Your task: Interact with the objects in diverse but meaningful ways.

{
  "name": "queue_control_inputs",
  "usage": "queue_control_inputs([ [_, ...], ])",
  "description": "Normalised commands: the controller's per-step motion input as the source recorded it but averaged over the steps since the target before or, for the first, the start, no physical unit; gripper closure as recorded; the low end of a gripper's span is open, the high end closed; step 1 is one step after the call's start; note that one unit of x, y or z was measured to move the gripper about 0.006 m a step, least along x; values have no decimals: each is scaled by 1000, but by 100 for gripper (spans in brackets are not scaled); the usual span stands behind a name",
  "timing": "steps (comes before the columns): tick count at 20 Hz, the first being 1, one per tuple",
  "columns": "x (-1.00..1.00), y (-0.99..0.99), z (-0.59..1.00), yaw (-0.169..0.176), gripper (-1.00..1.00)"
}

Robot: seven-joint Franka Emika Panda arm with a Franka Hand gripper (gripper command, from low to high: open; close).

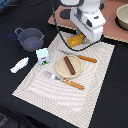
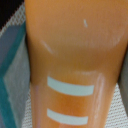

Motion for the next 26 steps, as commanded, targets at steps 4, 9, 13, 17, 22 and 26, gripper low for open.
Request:
queue_control_inputs([
  [4,0,-54,1000,2,100],
  [9,0,-380,1000,0,100],
  [13,81,-646,973,2,100],
  [17,142,-919,689,21,100],
  [22,125,-995,491,1,100],
  [26,169,-1000,312,0,100],
])
